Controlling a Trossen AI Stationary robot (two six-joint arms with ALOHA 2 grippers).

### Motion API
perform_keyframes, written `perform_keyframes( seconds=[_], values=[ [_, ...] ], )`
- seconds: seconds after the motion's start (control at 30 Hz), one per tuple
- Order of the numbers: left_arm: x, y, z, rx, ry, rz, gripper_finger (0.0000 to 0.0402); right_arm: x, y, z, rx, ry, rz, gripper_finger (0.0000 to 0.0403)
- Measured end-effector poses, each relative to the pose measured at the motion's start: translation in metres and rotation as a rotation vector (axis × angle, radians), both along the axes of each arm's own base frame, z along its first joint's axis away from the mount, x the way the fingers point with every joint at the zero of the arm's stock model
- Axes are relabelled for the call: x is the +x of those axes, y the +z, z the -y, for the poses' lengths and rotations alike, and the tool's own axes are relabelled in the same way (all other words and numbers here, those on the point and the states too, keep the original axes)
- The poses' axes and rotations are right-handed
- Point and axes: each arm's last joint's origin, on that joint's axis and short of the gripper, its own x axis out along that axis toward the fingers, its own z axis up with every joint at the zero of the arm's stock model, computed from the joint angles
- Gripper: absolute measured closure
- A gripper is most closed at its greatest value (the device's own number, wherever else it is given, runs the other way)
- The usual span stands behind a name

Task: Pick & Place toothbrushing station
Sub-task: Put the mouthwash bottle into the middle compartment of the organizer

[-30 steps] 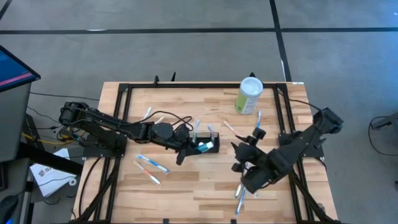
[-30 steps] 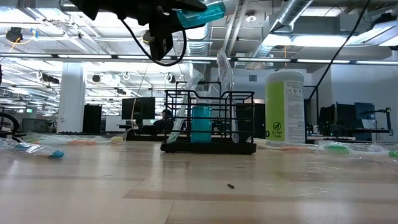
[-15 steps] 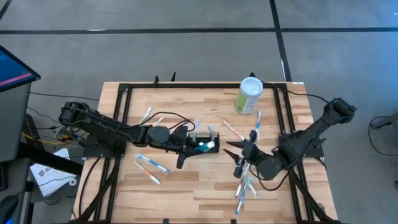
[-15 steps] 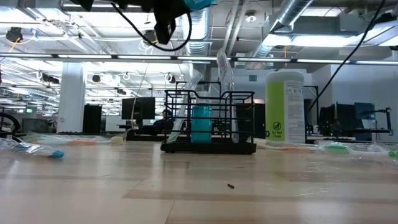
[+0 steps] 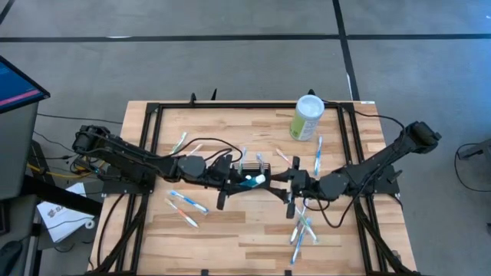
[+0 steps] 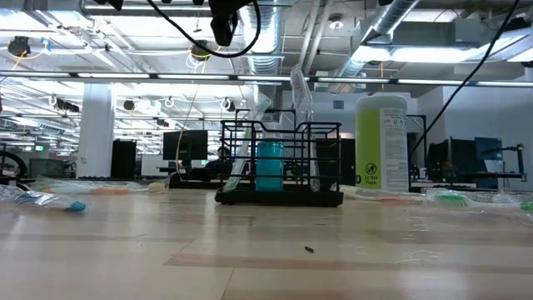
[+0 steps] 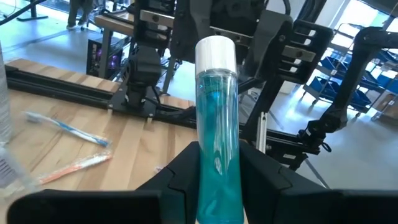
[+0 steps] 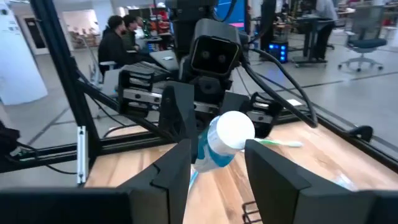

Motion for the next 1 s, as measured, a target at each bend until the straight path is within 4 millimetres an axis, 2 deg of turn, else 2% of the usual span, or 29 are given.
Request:
perform_keyframes(
  seconds=[0.4,0.7,1.0],
  values=[
    [0.000,0.003,0.000,0.020,-0.002,0.030,0.0321,0.004,0.001,0.006,0.001,0.014,0.007,0.0247],
    [0.000,0.003,0.000,0.019,-0.006,0.037,0.0321,0.010,0.005,0.015,0.003,0.074,0.043,0.0262],
    [0.000,0.004,0.000,0.019,-0.009,0.042,0.0321,0.021,-0.002,0.017,-0.005,0.093,0.066,0.0288]
  ],
)
